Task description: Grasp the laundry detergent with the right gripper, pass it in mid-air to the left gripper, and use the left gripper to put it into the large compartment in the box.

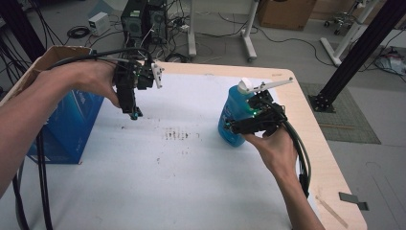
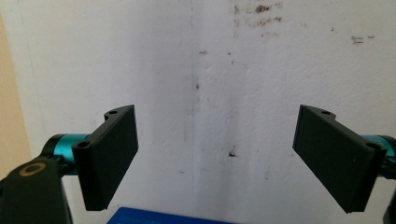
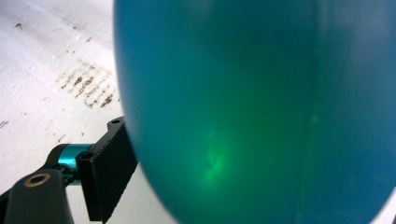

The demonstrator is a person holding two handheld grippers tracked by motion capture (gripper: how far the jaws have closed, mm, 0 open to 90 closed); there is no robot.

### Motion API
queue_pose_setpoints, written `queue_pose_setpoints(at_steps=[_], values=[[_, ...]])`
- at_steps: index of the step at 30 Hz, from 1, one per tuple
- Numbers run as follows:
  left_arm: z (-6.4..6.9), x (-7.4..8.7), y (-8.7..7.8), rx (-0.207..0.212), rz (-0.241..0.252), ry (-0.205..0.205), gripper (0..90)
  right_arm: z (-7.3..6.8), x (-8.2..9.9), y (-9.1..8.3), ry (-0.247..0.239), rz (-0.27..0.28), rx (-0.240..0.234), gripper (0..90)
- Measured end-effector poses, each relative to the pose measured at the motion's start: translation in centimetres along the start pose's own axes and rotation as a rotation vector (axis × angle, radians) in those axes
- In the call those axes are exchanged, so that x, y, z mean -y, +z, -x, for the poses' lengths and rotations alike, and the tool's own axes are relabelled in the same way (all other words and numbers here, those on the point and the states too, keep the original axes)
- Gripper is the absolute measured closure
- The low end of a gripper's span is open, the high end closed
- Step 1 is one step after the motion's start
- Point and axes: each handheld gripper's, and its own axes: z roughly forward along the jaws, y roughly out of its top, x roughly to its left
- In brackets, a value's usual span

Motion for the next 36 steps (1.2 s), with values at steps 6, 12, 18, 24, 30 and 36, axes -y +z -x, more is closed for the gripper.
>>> queue_pose_setpoints(at_steps=[6,12,18,24,30,36], values=[[-0.01,0.01,-0.03,-0.003,0.003,-0.003,14.2,0.12,-0.07,0.25,0.008,0.017,0.016,12.3],[-0.05,0.04,0.01,-0.005,0.006,-0.003,14.1,0.13,-0.10,0.27,0.006,0.027,0.017,16.5],[-0.02,-0.14,-0.02,-0.004,0.008,0.000,14.1,0.12,-0.13,0.32,0.008,0.036,0.021,16.9],[0.02,-0.19,-0.04,-0.009,0.009,0.003,14.1,0.11,-0.11,0.44,0.007,0.036,0.016,23.2],[0.02,-0.25,-0.07,-0.008,0.009,0.005,14.1,-0.02,-0.13,0.47,0.000,0.042,0.015,24.9],[0.06,-0.34,-0.12,-0.009,0.009,0.009,14.1,0.01,-0.14,0.39,0.001,0.049,0.018,27.7]])
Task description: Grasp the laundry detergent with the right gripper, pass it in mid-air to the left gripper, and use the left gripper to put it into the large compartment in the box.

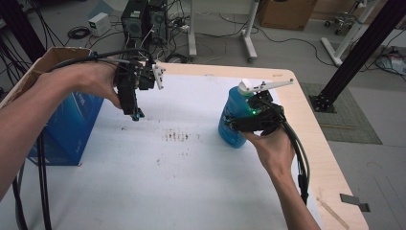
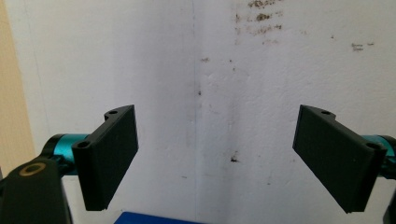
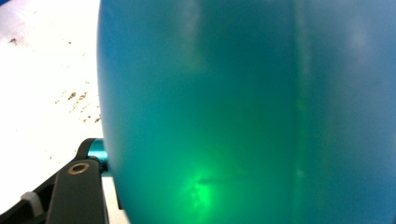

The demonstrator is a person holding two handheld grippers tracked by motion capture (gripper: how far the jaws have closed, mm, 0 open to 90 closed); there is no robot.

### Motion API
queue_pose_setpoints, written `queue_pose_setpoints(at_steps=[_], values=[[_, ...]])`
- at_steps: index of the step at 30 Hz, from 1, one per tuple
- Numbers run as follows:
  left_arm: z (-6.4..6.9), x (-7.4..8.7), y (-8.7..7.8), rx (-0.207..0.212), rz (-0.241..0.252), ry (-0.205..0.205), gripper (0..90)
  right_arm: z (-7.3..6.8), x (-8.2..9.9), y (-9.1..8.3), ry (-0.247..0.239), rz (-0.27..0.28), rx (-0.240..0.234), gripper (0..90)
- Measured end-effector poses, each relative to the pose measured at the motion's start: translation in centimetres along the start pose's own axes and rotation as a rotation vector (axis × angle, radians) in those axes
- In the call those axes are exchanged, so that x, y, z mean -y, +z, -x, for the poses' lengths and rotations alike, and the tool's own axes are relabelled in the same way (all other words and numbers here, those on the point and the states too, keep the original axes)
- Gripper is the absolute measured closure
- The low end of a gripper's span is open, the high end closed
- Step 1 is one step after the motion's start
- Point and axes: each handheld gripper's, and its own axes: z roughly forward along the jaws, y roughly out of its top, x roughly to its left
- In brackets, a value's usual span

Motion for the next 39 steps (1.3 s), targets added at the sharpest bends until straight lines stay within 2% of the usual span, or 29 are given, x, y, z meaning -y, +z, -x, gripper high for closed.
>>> queue_pose_setpoints(at_steps=[2,7,14,17,28,39], values=[[0.03,-0.04,0.03,-0.003,0.008,0.000,14.2,0.11,0.03,0.16,0.013,-0.006,-0.009,27.7],[0.04,-0.06,-0.01,-0.002,0.006,-0.002,14.1,0.01,0.02,0.18,-0.002,-0.007,-0.005,32.4],[0.07,-0.05,-0.07,0.001,0.005,-0.003,14.1,0.07,0.09,0.31,0.001,-0.011,-0.015,33.7],[0.09,-0.05,-0.04,0.000,0.002,0.002,14.1,0.06,0.10,0.28,-0.007,-0.004,-0.013,37.8],[0.08,0.06,-0.12,-0.004,0.005,0.001,14.2,0.24,0.27,0.63,0.004,-0.014,-0.034,42.0],[0.10,0.11,-0.49,-0.006,0.017,-0.009,14.2,0.41,0.44,0.62,0.006,0.009,-0.049,45.6]])
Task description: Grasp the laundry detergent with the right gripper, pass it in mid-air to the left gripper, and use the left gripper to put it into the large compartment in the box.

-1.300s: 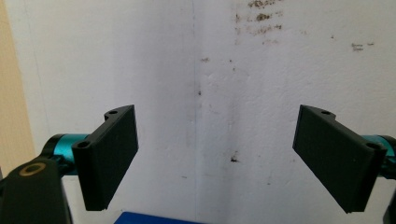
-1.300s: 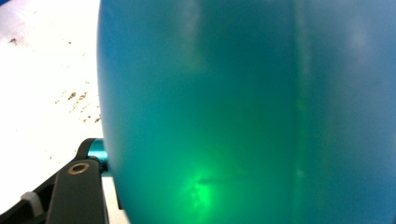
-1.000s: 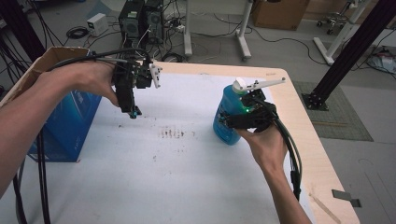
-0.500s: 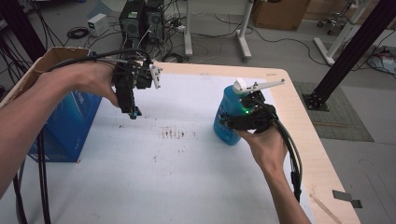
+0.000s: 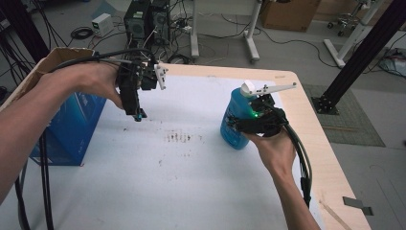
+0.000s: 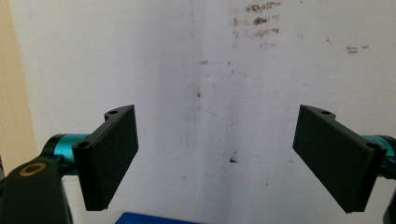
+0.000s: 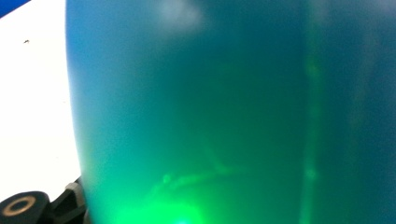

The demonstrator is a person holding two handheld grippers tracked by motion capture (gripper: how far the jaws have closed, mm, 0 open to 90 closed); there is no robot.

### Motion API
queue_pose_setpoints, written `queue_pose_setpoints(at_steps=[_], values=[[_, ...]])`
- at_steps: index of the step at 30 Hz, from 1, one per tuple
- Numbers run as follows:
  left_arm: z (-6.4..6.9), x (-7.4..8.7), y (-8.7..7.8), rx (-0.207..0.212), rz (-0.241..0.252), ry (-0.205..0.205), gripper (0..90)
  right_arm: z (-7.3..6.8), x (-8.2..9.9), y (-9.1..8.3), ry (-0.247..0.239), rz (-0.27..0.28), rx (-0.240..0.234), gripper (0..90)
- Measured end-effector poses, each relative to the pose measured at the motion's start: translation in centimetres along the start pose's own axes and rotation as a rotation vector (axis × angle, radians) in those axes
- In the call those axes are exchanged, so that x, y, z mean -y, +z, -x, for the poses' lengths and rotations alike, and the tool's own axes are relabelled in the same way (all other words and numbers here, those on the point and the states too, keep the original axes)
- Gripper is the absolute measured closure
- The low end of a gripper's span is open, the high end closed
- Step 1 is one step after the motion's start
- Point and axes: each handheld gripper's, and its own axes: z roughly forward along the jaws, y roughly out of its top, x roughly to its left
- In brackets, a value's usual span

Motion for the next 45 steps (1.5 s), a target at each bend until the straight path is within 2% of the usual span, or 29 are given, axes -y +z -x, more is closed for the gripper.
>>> queue_pose_setpoints(at_steps=[6,7,9,11,12,13,14,17,18,19,22,23,25,26,27,28,31,33,34,35,37,38,40,42,45], values=[[0.0,0.1,-0.9,0.002,0.038,-0.016,14.2,0.2,-0.1,0.0,-0.018,-0.006,-0.021,46.2],[0.0,0.1,-1.1,0.000,0.041,-0.018,14.2,0.2,-0.3,-0.1,-0.033,-0.015,-0.043,46.3],[0.1,-0.1,-1.6,-0.002,0.060,-0.024,14.2,0.1,-0.4,-0.1,-0.041,-0.019,-0.054,46.2],[0.2,-0.3,-2.4,-0.001,0.075,-0.023,14.2,-0.3,-0.8,-0.3,-0.081,-0.027,-0.081,46.3],[0.3,-0.6,-3.0,0.006,0.088,-0.023,14.1,-0.6,-1.2,-0.5,-0.116,-0.017,-0.119,46.2],[0.3,-0.6,-3.0,0.006,0.088,-0.023,14.1,-0.6,-1.2,-0.5,-0.116,-0.017,-0.119,46.2],[0.3,-0.8,-3.4,0.004,0.092,-0.020,14.1,-0.7,-1.5,-0.7,-0.128,-0.012,-0.148,46.1],[0.5,-1.3,-4.7,0.030,0.126,-0.018,14.1,-1.4,-2.6,-1.1,-0.194,0.000,-0.251,46.0],[0.7,-1.7,-5.6,0.057,0.154,-0.024,14.1,-1.9,-3.2,-1.3,-0.239,0.004,-0.295,45.9],[0.7,-1.7,-5.6,0.057,0.154,-0.024,14.1,-1.9,-3.2,-1.3,-0.239,0.004,-0.295,45.9],[0.9,-2.4,-7.2,0.095,0.209,-0.028,14.1,-2.9,-4.3,-1.5,-0.311,-0.005,-0.365,45.9],[1.0,-2.8,-8.0,0.105,0.229,-0.026,14.1,-3.5,-5.0,-1.5,-0.357,-0.016,-0.407,45.8],[1.1,-3.3,-8.8,0.113,0.245,-0.029,14.1,-4.2,-5.5,-1.5,-0.399,-0.024,-0.436,45.8],[1.1,-3.3,-8.8,0.113,0.245,-0.029,14.1,-4.5,-5.7,-1.4,-0.422,-0.026,-0.450,45.8],[1.1,-3.5,-9.2,0.121,0.250,-0.027,14.1,-4.5,-5.7,-1.4,-0.422,-0.026,-0.450,45.8],[1.2,-3.9,-9.6,0.129,0.254,-0.021,14.1,-5.0,-6.2,-1.3,-0.444,-0.022,-0.474,45.7],[1.6,-4.6,-9.9,0.157,0.262,-0.011,14.1,-5.5,-6.6,-0.9,-0.468,-0.026,-0.516,45.8],[1.9,-5.0,-9.8,0.169,0.251,-0.002,14.1,-5.9,-6.9,-0.5,-0.500,-0.031,-0.548,45.7],[1.9,-5.0,-9.8,0.169,0.251,-0.002,14.1,-5.9,-6.9,-0.5,-0.500,-0.031,-0.548,45.7],[2.1,-5.3,-9.6,0.171,0.233,0.000,14.1,-6.4,-7.1,-0.1,-0.532,-0.041,-0.580,45.7],[2.2,-5.5,-9.4,0.176,0.223,-0.005,14.1,-6.5,-7.2,0.0,-0.544,-0.044,-0.590,45.6],[2.2,-5.6,-9.4,0.179,0.217,-0.003,14.1,-7.0,-7.5,0.4,-0.571,-0.055,-0.609,45.6],[2.3,-5.8,-9.3,0.183,0.206,-0.004,14.1,-7.0,-7.5,0.4,-0.571,-0.055,-0.609,45.6],[2.6,-6.2,-9.3,0.192,0.202,-0.003,14.1,-7.7,-8.1,1.2,-0.607,-0.050,-0.631,45.5],[2.8,-6.4,-9.3,0.188,0.197,0.000,14.1,-8.0,-8.3,1.6,-0.610,-0.048,-0.645,45.5]])
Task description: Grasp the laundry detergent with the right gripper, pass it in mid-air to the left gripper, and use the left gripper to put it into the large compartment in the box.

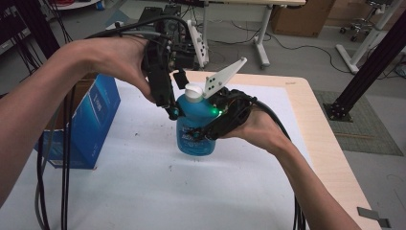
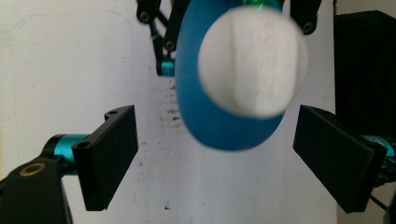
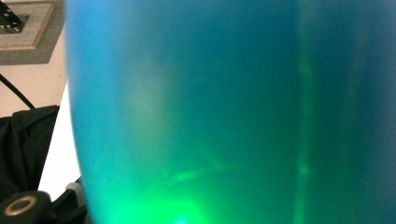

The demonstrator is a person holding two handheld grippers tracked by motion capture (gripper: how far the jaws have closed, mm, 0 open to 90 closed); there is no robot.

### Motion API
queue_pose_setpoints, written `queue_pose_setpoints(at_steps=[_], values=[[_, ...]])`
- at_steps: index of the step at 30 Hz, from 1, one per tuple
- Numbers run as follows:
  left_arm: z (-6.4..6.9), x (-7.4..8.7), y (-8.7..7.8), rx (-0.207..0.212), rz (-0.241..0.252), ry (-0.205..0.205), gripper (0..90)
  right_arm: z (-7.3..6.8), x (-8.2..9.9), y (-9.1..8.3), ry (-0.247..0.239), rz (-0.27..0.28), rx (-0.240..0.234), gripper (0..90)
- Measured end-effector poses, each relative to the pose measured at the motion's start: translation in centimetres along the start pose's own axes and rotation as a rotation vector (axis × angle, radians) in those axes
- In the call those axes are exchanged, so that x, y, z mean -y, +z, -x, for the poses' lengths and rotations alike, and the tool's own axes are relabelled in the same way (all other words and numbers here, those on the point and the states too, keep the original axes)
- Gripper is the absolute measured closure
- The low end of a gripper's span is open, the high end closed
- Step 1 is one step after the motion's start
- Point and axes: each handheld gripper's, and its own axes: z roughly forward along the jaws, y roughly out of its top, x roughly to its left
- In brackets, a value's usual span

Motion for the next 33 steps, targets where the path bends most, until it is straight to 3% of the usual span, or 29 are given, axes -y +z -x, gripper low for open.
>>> queue_pose_setpoints(at_steps=[7,15,33], values=[[0.4,-0.5,0.9,-0.008,-0.011,0.011,14.1,0.2,-0.7,1.3,-0.020,-0.003,-0.016,45.3],[0.5,-0.3,1.8,-0.010,-0.002,0.015,14.1,0.2,-0.6,1.4,-0.021,-0.002,-0.015,45.2],[0.5,-0.6,2.2,-0.022,-0.002,0.023,19.8,0.0,-0.8,1.5,-0.033,-0.006,-0.018,45.2]])
